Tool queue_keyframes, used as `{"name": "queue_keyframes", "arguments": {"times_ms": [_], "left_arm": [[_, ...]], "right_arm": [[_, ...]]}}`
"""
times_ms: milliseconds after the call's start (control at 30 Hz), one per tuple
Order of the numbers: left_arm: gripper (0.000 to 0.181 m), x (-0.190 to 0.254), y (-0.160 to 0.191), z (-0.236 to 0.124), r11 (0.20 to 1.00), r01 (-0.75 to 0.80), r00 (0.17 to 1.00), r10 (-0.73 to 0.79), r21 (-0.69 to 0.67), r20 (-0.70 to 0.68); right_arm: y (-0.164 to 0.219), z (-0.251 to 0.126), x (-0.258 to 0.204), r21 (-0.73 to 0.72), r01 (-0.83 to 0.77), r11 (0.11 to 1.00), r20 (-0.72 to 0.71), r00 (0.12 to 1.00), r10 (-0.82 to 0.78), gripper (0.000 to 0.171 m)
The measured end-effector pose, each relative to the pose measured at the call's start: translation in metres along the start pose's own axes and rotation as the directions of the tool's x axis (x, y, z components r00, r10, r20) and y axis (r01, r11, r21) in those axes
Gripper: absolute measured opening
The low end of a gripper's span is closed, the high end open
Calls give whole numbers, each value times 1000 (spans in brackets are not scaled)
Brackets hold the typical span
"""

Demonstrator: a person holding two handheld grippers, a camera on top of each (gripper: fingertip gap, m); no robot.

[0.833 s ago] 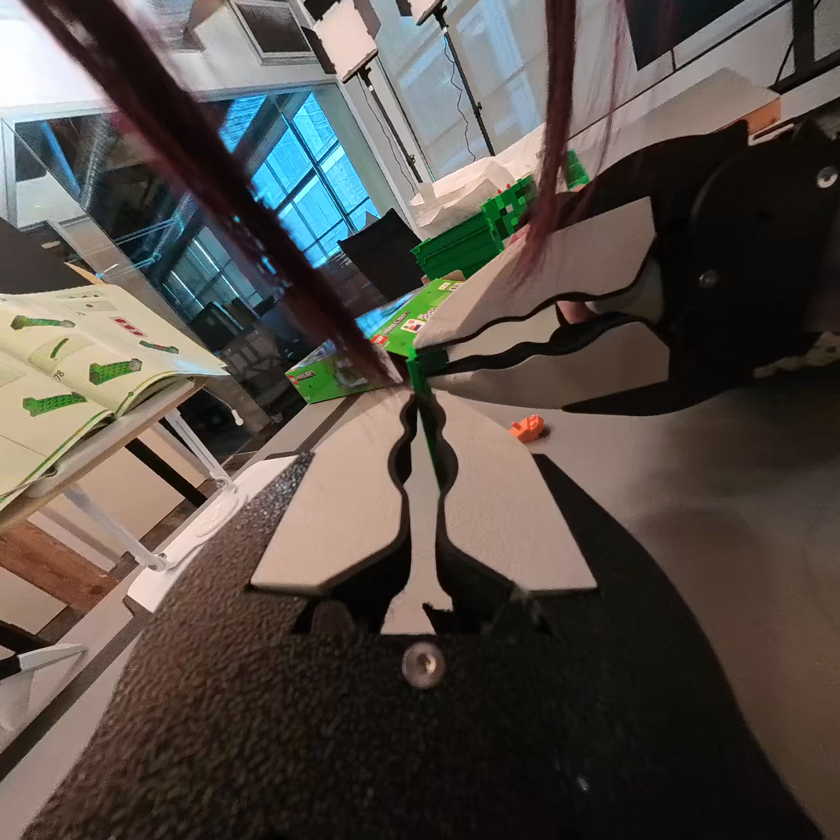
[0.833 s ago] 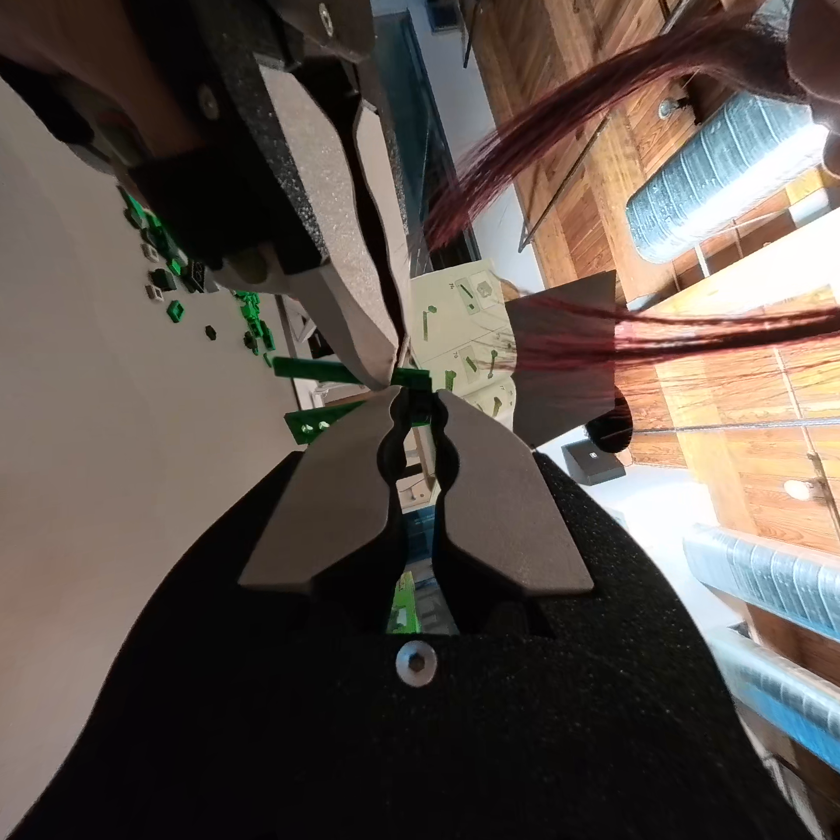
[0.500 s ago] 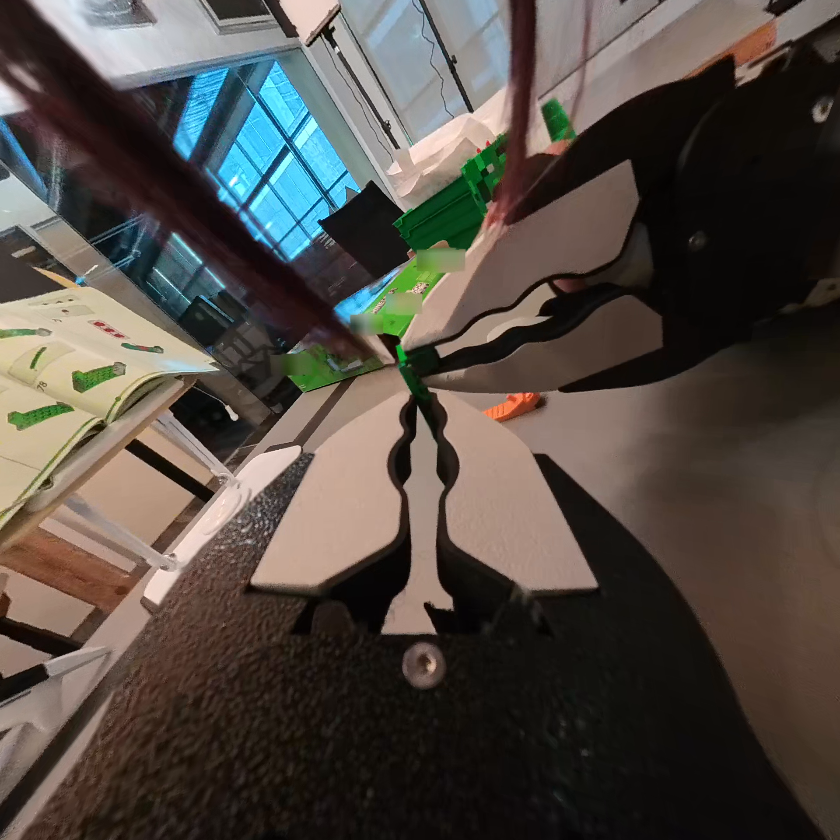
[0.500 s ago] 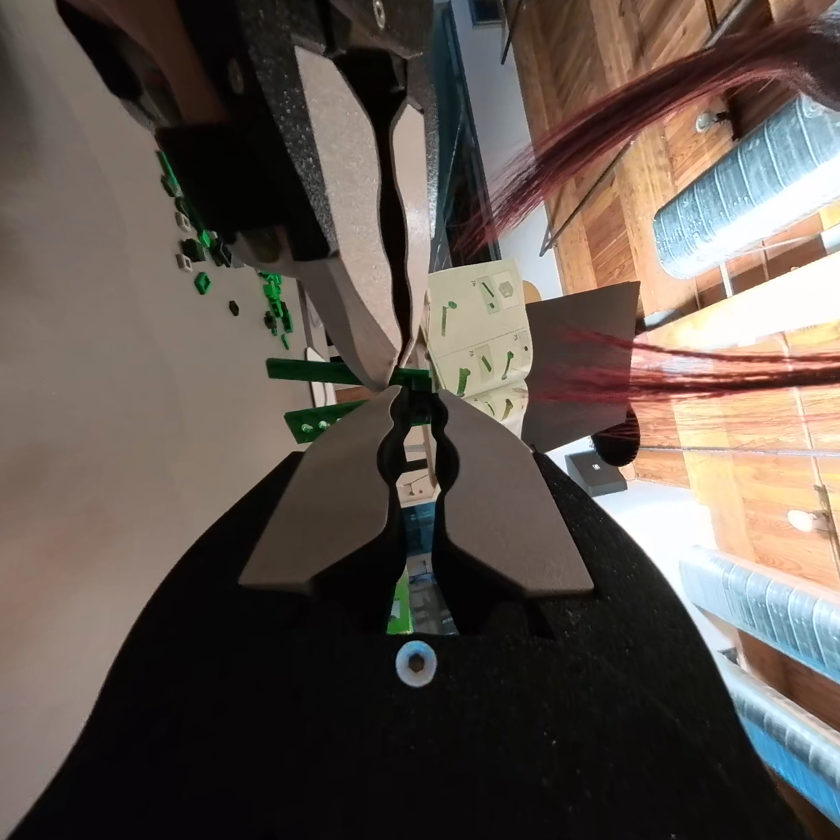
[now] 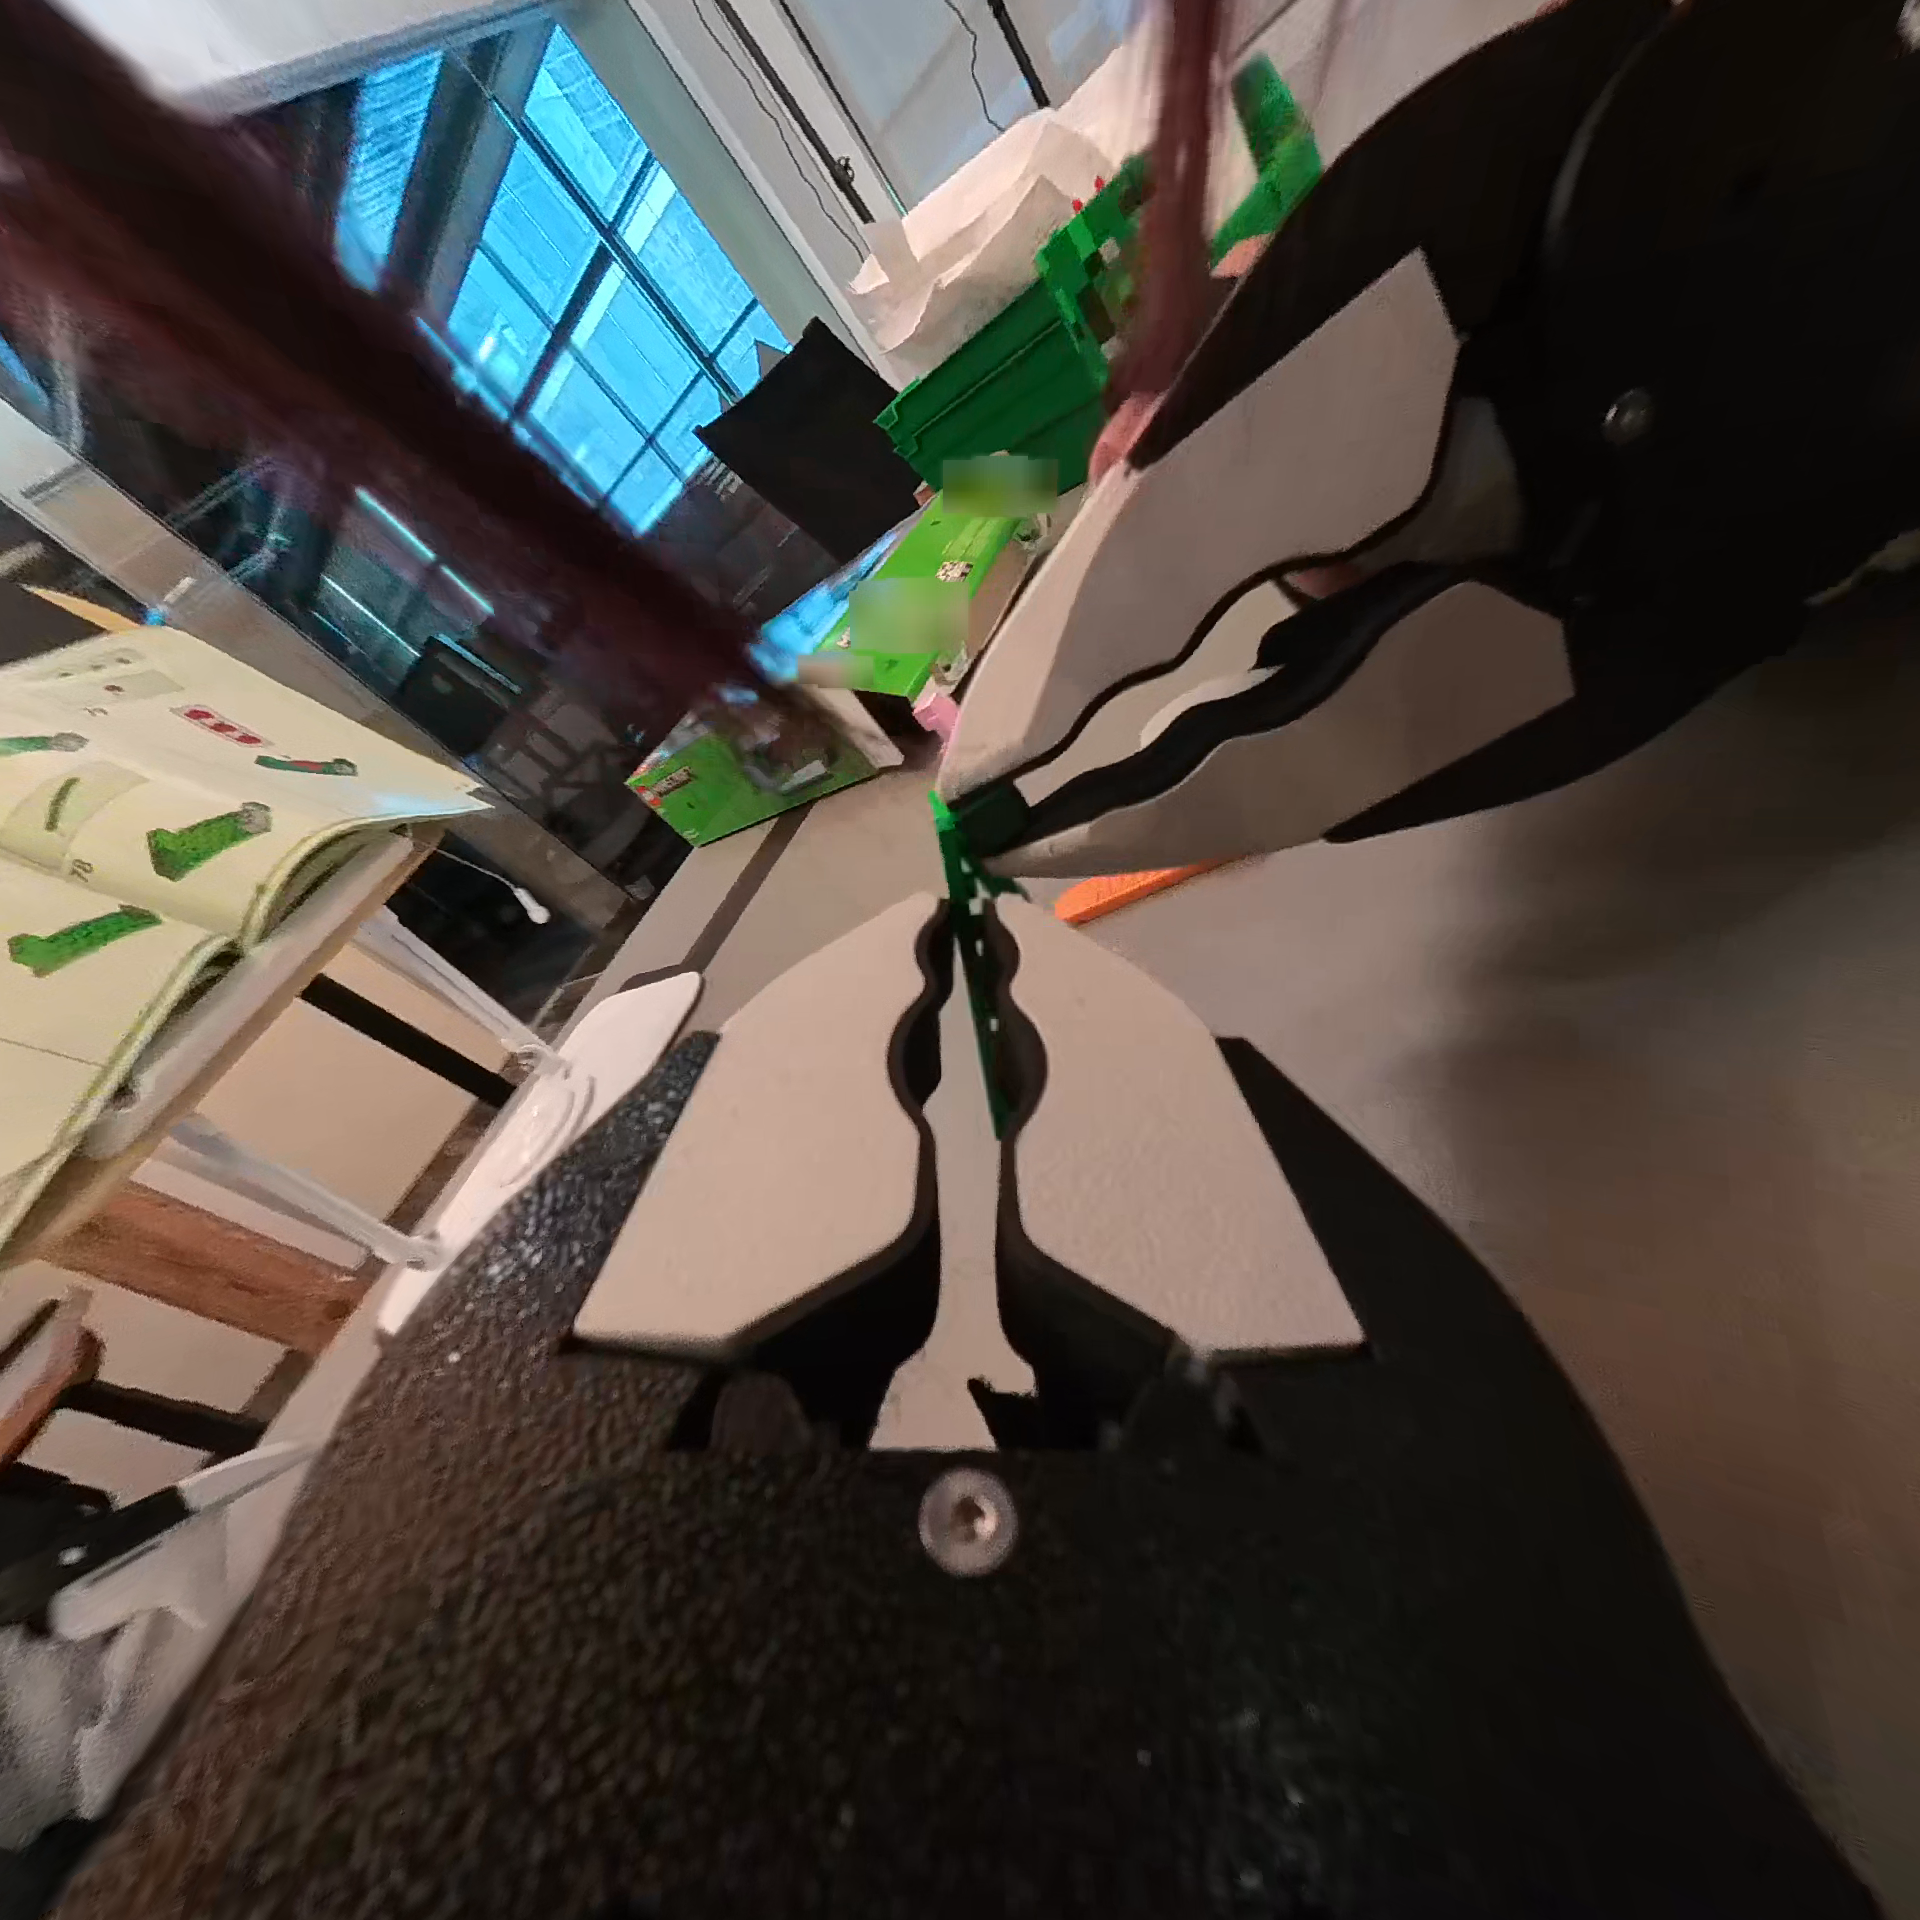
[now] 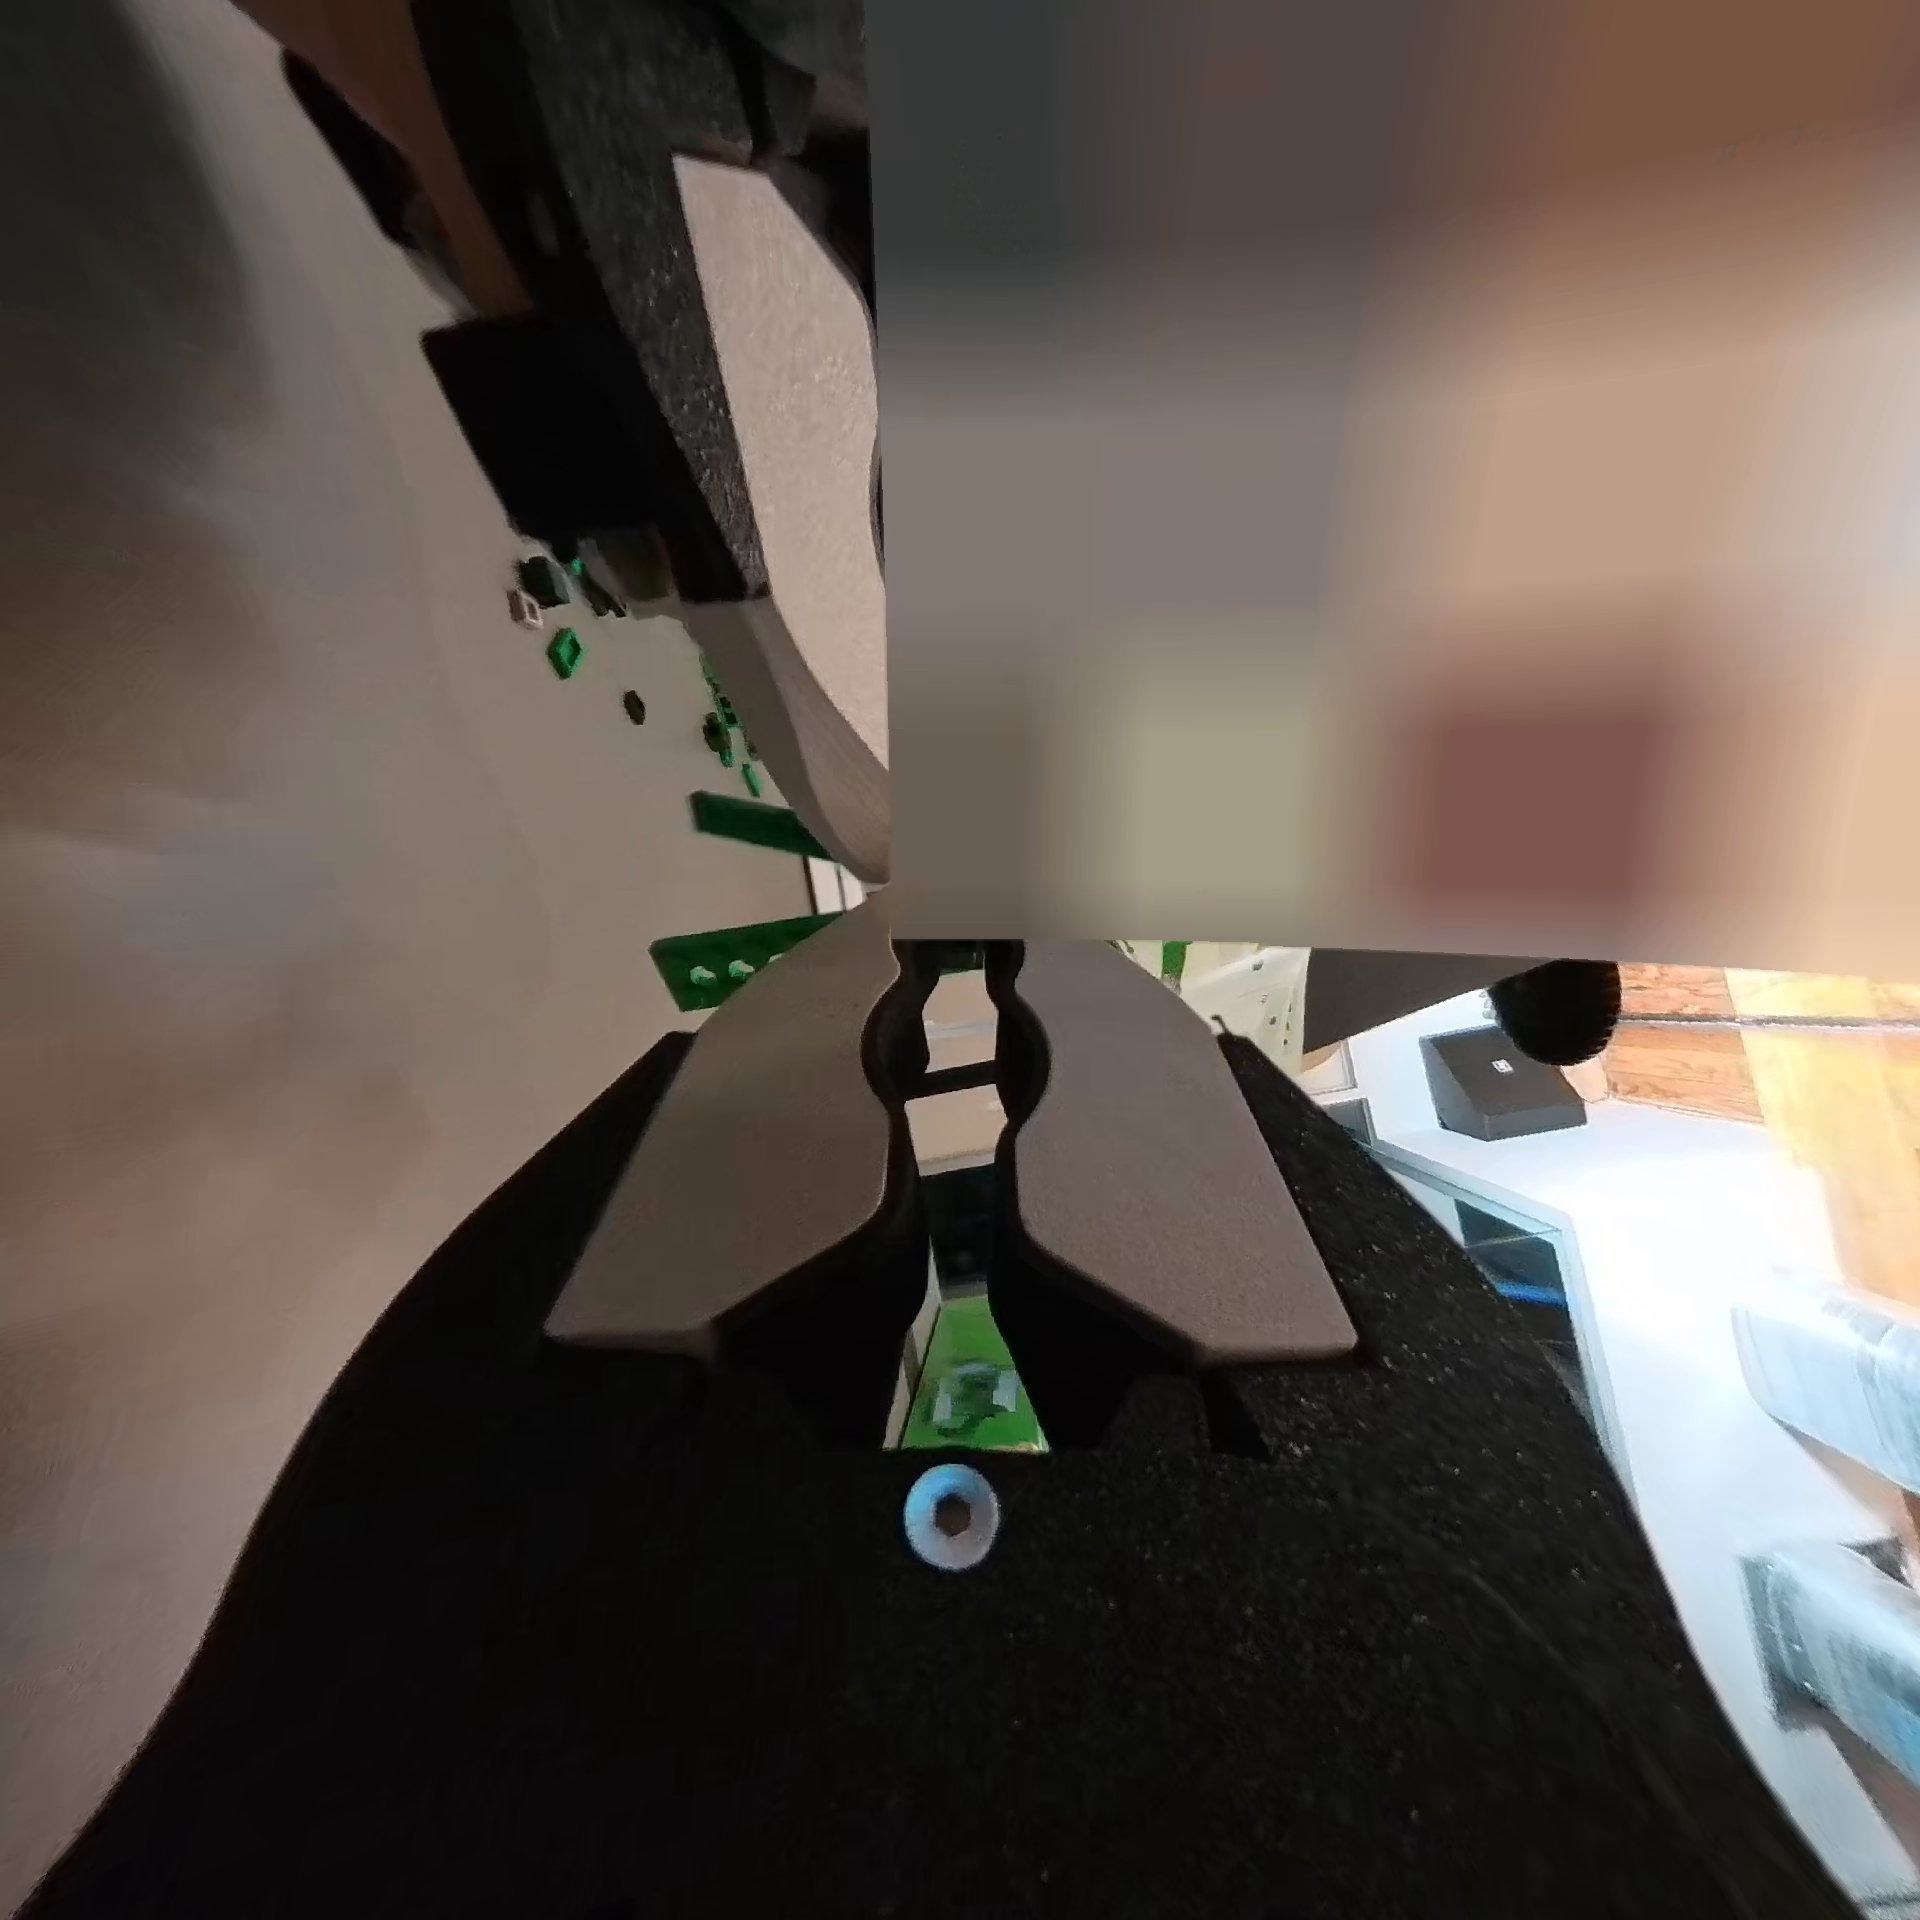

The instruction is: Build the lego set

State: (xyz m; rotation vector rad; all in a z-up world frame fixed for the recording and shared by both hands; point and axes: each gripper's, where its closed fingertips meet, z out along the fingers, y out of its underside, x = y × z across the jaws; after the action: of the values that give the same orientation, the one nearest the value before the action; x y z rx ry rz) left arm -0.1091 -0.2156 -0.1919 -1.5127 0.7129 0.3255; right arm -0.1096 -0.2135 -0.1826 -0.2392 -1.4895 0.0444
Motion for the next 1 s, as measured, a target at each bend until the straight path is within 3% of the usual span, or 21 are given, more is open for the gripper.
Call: {"name": "queue_keyframes", "arguments": {"times_ms": [100,300,467,933,1000], "left_arm": [[3,-1,3,0,999,-33,999,33,-17,0],[5,6,4,2,996,75,995,-77,-41,-61],[5,11,9,4,976,203,971,-212,-84,-115],[6,25,21,7,985,102,974,-128,-141,-186],[6,24,21,7,988,82,978,-106,-133,-179]], "right_arm": [[1,1,-3,-2,-12,1000,17,1000,12,8],[2,1,-4,-3,-18,1000,28,999,19,8],[5,2,-9,-24,70,997,46,997,-68,8],[9,-1,-27,4,32,999,240,970,-32,8],[9,-1,-27,6,-41,999,257,966,38,8]]}}
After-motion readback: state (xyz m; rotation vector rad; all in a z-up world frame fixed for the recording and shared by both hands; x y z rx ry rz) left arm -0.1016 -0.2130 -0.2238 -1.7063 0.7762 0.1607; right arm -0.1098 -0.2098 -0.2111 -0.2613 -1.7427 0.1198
